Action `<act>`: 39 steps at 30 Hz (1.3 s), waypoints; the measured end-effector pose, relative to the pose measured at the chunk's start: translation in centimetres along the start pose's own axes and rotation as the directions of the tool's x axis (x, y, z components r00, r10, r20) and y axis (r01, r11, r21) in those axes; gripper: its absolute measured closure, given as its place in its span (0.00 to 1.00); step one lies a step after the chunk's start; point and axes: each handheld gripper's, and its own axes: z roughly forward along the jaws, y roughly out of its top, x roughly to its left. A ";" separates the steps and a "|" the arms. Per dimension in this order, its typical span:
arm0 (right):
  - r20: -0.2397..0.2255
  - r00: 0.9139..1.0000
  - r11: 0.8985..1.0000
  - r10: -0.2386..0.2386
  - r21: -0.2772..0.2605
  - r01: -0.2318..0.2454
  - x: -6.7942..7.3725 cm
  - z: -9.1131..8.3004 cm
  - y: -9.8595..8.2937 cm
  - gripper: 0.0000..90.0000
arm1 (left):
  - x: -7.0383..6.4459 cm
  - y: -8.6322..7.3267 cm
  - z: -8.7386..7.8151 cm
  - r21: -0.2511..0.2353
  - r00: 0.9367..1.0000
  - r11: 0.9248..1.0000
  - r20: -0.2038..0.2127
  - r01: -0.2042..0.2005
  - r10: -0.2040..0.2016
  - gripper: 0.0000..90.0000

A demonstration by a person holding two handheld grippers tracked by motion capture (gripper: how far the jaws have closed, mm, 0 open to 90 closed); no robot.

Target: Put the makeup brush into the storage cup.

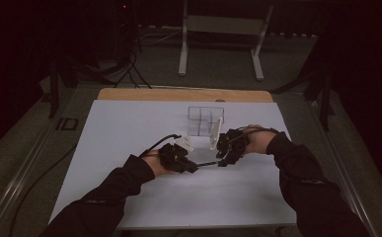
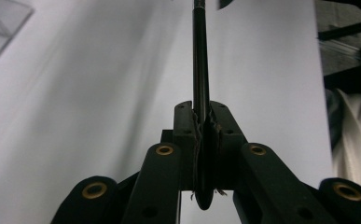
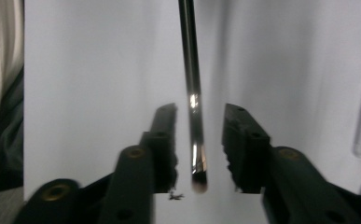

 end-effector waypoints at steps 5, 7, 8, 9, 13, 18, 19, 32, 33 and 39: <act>0.076 0.996 0.996 0.044 -0.086 -0.037 0.1 -1.3 -0.3 0.59 | 0.0 -0.4 -0.7 -0.029 0.998 0.999 -0.048 0.032 -0.034 0.94; 0.103 0.993 0.990 0.065 -0.128 -0.052 0.3 -1.7 -0.4 0.56 | -0.2 -0.6 -0.9 -0.041 0.997 0.998 -0.063 0.040 -0.043 0.94; 0.103 0.993 0.990 0.065 -0.128 -0.052 0.3 -1.7 -0.4 0.56 | -0.2 -0.6 -0.9 -0.041 0.997 0.998 -0.063 0.040 -0.043 0.94; 0.127 0.987 0.982 0.096 -0.172 -0.074 0.6 -2.2 -0.5 0.53 | -0.3 -0.8 -1.1 -0.038 0.996 0.998 -0.068 0.050 -0.052 0.94; 0.174 0.969 0.954 0.178 -0.270 -0.126 1.1 -2.7 -1.1 0.46 | -0.5 -1.2 -1.5 -0.045 0.990 0.995 -0.111 0.085 -0.089 0.94; 0.226 0.921 0.889 0.319 -0.409 -0.207 1.9 -2.8 -2.3 0.35 | -1.0 -1.4 -2.1 -0.055 0.972 0.987 -0.170 0.154 -0.161 0.94; 0.226 0.921 0.889 0.319 -0.409 -0.207 1.9 -2.8 -2.3 0.35 | -1.0 -1.4 -2.1 -0.055 0.972 0.987 -0.170 0.154 -0.161 0.94; 0.146 0.776 0.584 0.613 -0.745 -0.322 4.2 -1.2 -5.4 0.12 | -1.9 -3.8 -3.9 -0.274 0.910 0.913 -0.204 0.302 -0.362 0.94; 0.146 0.766 0.572 0.626 -0.753 -0.324 4.3 -1.1 -5.5 0.12 | -2.0 -4.1 -4.0 -0.286 0.904 0.909 -0.217 0.302 -0.369 0.94; 0.141 0.757 0.530 0.638 -0.793 -0.299 5.3 0.1 -5.8 0.12 | -2.4 -5.2 -4.4 -0.358 0.890 0.881 -0.216 0.310 -0.401 0.94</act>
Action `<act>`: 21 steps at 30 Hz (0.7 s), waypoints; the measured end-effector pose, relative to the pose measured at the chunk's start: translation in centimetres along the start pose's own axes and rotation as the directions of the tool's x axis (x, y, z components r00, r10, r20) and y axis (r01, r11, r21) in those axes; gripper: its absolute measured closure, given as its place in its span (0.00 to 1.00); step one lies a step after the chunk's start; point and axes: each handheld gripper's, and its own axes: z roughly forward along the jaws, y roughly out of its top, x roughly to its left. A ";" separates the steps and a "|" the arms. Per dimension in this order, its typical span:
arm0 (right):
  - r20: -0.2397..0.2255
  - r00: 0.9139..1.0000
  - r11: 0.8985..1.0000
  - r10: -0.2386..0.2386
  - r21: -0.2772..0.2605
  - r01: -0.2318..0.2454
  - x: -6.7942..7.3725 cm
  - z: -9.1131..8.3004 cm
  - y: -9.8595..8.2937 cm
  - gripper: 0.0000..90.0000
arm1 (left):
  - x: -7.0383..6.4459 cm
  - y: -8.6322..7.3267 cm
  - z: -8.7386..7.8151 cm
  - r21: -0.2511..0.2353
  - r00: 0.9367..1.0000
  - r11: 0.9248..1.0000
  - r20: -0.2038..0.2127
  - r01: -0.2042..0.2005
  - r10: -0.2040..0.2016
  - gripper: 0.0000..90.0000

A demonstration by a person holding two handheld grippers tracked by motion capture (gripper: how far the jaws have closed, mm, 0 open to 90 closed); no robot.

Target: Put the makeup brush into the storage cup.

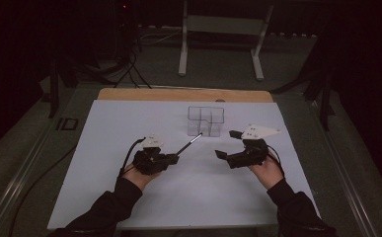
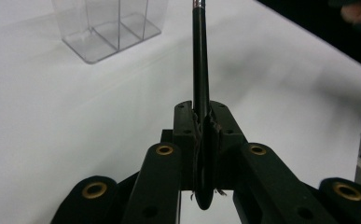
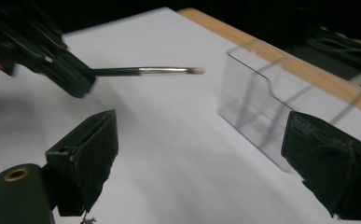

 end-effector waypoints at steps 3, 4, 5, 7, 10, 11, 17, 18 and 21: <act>-0.020 1.000 0.998 0.001 -0.059 -0.002 0.7 0.0 -0.4 0.12 | 0.0 -0.4 -0.3 -0.037 1.000 0.999 0.003 0.007 -0.007 0.94; -0.020 1.000 0.998 0.001 -0.059 -0.002 0.7 0.0 -0.4 0.12 | 0.0 -0.4 -0.3 -0.037 1.000 0.999 0.003 0.007 -0.007 0.94; -0.011 1.000 0.997 -0.004 -0.072 0.004 0.9 0.0 -0.5 0.12 | 0.0 -0.7 -0.4 -0.052 1.000 0.999 0.007 0.006 -0.006 0.94; 0.000 1.000 0.994 -0.023 -0.108 0.023 1.8 0.2 -0.9 0.12 | -0.1 -1.0 -0.4 -0.081 1.000 0.997 0.008 -0.002 0.003 0.94; 0.039 0.998 0.991 -0.055 -0.123 0.060 2.8 0.4 -1.2 0.13 | -0.2 -1.5 -0.4 -0.108 1.000 0.994 0.000 -0.022 0.022 0.94; 0.032 0.998 0.991 -0.052 -0.120 0.055 2.9 0.4 -1.2 0.17 | -0.2 -1.7 -0.4 -0.116 1.000 0.993 -0.002 -0.024 0.024 0.94; -0.052 0.998 0.995 0.022 -0.101 -0.027 3.3 0.8 -1.6 0.16 | 0.3 -2.6 -0.6 -0.179 0.999 0.983 -0.039 -0.041 0.035 0.94; -0.056 0.997 0.995 0.053 -0.077 -0.057 3.2 0.8 -1.7 0.16 | 0.5 -2.7 -0.6 -0.177 0.998 0.983 -0.039 -0.046 0.040 0.94; -0.042 0.997 0.995 0.060 -0.079 -0.063 3.3 1.0 -2.1 0.16 | 0.7 -3.0 -0.5 -0.194 0.998 0.980 -0.046 -0.051 0.042 0.94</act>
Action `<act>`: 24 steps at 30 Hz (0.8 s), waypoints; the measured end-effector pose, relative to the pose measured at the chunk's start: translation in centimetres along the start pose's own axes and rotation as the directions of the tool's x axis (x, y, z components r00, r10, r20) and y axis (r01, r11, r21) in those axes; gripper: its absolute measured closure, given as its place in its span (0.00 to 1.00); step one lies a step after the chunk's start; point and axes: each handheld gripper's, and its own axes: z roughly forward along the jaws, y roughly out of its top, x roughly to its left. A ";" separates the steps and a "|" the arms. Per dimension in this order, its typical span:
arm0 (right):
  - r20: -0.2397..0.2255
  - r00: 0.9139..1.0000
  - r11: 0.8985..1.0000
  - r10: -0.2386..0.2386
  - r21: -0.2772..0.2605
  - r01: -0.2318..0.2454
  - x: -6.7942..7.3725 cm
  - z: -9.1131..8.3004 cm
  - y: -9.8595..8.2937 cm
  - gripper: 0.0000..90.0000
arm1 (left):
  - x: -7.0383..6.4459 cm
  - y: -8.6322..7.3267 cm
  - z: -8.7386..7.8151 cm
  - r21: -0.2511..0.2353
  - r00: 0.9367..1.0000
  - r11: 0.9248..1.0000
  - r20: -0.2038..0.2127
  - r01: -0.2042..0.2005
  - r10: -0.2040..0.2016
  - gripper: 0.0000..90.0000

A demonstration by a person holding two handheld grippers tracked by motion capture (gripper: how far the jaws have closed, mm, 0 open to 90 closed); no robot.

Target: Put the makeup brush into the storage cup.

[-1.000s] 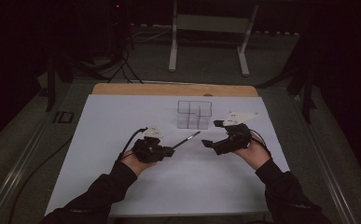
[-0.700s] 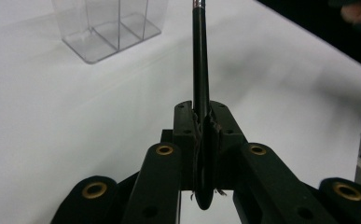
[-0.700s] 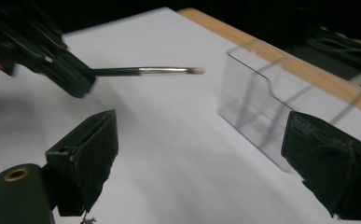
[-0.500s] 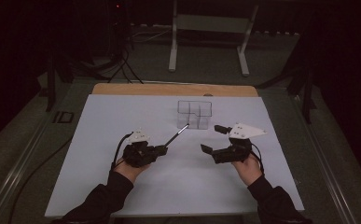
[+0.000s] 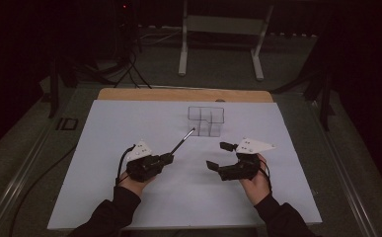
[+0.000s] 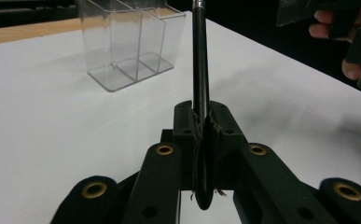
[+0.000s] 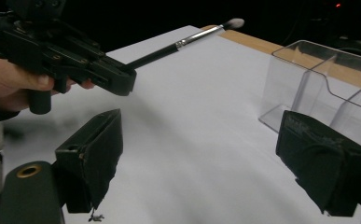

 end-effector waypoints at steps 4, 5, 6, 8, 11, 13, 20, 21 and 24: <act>0.007 1.000 1.000 0.018 -0.019 -0.018 0.2 -0.2 -0.1 0.15 | 0.2 -0.5 0.2 -0.017 1.000 1.000 -0.003 -0.001 0.001 0.94; 0.016 0.999 0.999 0.030 -0.032 -0.030 0.4 -0.3 -0.1 0.15 | 0.2 -0.8 0.3 -0.028 1.000 1.000 0.004 0.001 -0.001 0.94; 0.016 0.999 0.999 0.028 -0.034 -0.028 0.5 -0.3 0.0 0.15 | 0.2 -1.0 0.4 -0.029 1.000 1.000 0.009 -0.004 0.004 0.94; 0.011 1.000 0.999 0.023 -0.022 -0.023 0.7 -0.2 0.1 0.15 | 0.2 -1.1 0.6 -0.030 1.000 1.000 0.021 -0.007 0.007 0.94; 0.030 1.000 1.000 0.005 -0.017 -0.005 1.4 -0.3 0.6 0.13 | 0.3 -1.3 0.8 -0.042 0.999 0.999 0.036 -0.015 0.016 0.94; 0.046 0.999 1.000 -0.002 -0.024 0.004 1.8 -0.4 1.0 0.12 | 0.3 -1.4 0.8 -0.058 0.998 0.998 0.048 -0.024 0.026 0.94; 0.062 0.995 0.993 0.083 -0.094 -0.077 2.6 0.2 2.9 0.11 | 0.4 -1.4 0.7 -0.079 0.999 0.997 0.047 -0.018 0.022 0.94; 0.054 0.993 0.991 0.106 -0.091 -0.101 2.6 0.4 3.2 0.11 | 0.4 -1.4 0.7 -0.078 0.998 0.997 0.051 -0.018 0.022 0.94; 0.042 0.989 0.986 0.140 -0.096 -0.135 2.7 1.0 4.0 0.11 | 0.4 -1.3 0.7 -0.079 0.999 0.997 0.045 -0.022 0.026 0.94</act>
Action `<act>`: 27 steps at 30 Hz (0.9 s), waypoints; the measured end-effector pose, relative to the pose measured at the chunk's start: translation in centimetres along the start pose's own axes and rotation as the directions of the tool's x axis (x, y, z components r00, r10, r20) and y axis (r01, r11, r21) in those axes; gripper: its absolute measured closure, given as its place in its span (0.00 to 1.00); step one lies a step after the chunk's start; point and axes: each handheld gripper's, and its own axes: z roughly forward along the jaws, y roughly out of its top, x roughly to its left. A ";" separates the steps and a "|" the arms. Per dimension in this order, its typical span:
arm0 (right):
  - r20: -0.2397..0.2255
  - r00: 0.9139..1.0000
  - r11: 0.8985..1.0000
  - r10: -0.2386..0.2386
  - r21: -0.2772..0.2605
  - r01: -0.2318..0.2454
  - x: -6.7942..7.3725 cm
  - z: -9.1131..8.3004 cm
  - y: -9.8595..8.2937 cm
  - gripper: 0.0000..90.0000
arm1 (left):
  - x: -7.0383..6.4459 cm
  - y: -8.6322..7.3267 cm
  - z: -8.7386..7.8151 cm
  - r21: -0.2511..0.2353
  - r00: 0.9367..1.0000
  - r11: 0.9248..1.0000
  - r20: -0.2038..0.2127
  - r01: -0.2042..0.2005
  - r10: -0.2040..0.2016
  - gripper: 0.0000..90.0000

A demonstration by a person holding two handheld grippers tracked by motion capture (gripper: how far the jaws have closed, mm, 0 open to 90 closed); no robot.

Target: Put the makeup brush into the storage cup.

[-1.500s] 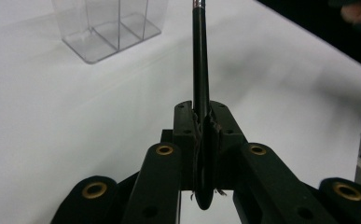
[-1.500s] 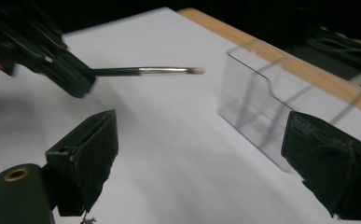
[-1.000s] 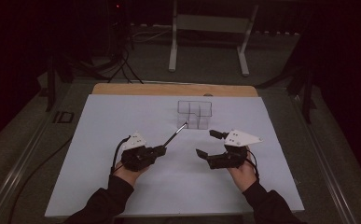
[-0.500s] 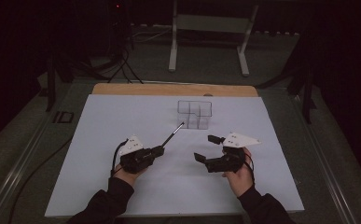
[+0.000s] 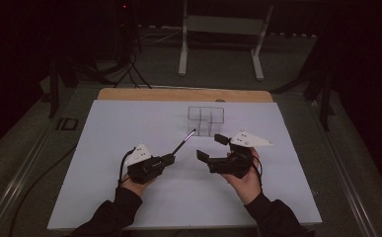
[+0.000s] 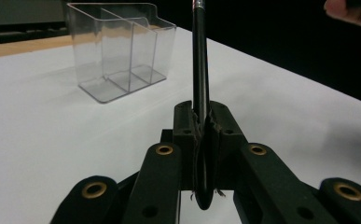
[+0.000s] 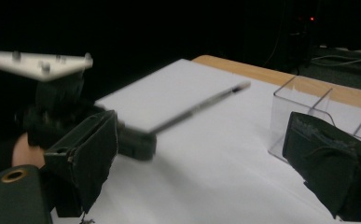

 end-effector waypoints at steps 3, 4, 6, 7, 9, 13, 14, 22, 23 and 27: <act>-0.001 1.000 1.000 0.006 -0.003 -0.006 0.3 0.6 0.5 0.11 | 0.0 0.0 0.0 0.001 1.000 1.000 0.008 -0.001 0.001 0.94; 0.005 1.000 1.000 0.004 0.000 -0.004 0.5 0.7 0.6 0.11 | 0.0 0.0 0.0 0.001 1.000 1.000 0.008 -0.001 0.001 0.94; 0.029 1.000 1.000 -0.007 0.002 0.007 0.8 1.0 0.8 0.12 | 0.0 0.1 0.0 0.001 1.000 1.000 0.008 -0.004 0.004 0.94; 0.029 1.000 1.000 -0.007 0.002 0.007 0.8 1.0 0.8 0.12 | 0.0 0.1 0.0 0.001 1.000 1.000 0.008 -0.004 0.004 0.94; 0.069 0.998 1.000 -0.002 -0.004 0.002 1.2 1.4 1.1 0.15 | -0.1 0.1 0.0 -0.001 1.000 1.000 0.009 -0.003 0.003 0.94; 0.097 0.994 0.999 0.049 -0.024 -0.046 1.5 1.8 1.2 0.23 | -0.1 0.1 0.0 -0.003 1.000 1.000 0.009 -0.004 0.004 0.94; 0.097 0.993 0.998 0.067 -0.028 -0.065 1.5 1.9 1.3 0.24 | -0.1 0.1 0.0 -0.005 1.000 1.000 0.010 -0.001 0.001 0.94; 0.094 0.962 0.966 0.257 -0.042 -0.254 1.1 2.8 1.2 0.38 | -0.1 0.1 -0.1 -0.008 1.000 1.000 0.011 -0.002 0.002 0.94; 0.092 0.958 0.963 0.271 -0.040 -0.268 1.0 2.9 1.1 0.38 | -0.1 0.2 -0.1 -0.008 1.000 1.000 0.013 -0.001 0.001 0.94; 0.109 0.941 0.948 0.319 -0.024 -0.318 0.7 3.5 0.7 0.45 | -0.1 0.2 -0.1 -0.015 1.000 1.000 0.011 0.000 0.000 0.94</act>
